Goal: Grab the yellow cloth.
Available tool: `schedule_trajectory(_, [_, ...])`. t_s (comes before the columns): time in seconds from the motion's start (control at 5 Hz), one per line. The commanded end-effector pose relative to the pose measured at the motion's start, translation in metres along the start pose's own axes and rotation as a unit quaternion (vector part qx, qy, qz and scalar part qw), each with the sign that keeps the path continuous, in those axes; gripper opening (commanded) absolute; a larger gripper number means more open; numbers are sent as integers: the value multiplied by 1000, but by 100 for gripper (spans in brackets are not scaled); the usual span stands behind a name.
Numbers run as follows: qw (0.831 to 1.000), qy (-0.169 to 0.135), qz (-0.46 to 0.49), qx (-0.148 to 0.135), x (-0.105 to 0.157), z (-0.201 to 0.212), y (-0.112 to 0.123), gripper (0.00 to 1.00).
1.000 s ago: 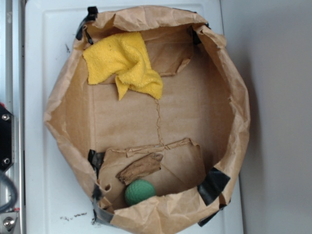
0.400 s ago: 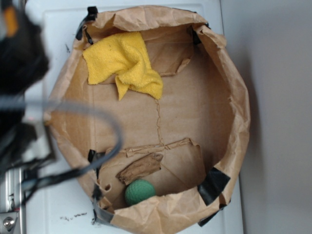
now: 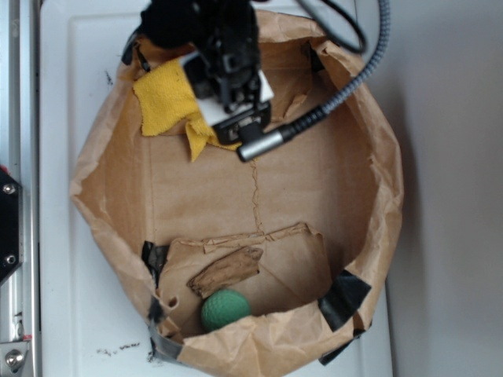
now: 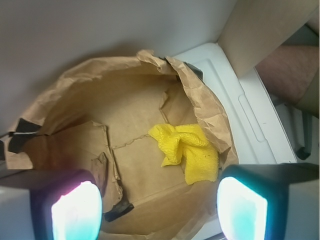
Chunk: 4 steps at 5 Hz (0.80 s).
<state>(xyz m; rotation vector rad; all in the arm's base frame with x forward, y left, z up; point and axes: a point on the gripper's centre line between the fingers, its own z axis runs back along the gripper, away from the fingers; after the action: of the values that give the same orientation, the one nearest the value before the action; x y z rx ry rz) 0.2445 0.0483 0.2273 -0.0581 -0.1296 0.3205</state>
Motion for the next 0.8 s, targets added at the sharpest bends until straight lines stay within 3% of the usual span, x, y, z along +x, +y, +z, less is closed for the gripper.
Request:
schedule_trajectory(0.0, [999,-33,9,-3,5,17,8,100])
schedule_trajectory(0.2, [1000,8,4,-9,10,-28,-5,100])
schedule_trajectory(0.4, [997,10,83,1,7,-79,-19,100])
schedule_trajectory(0.6, [988,-32,149,23,-8,-96,-17,100])
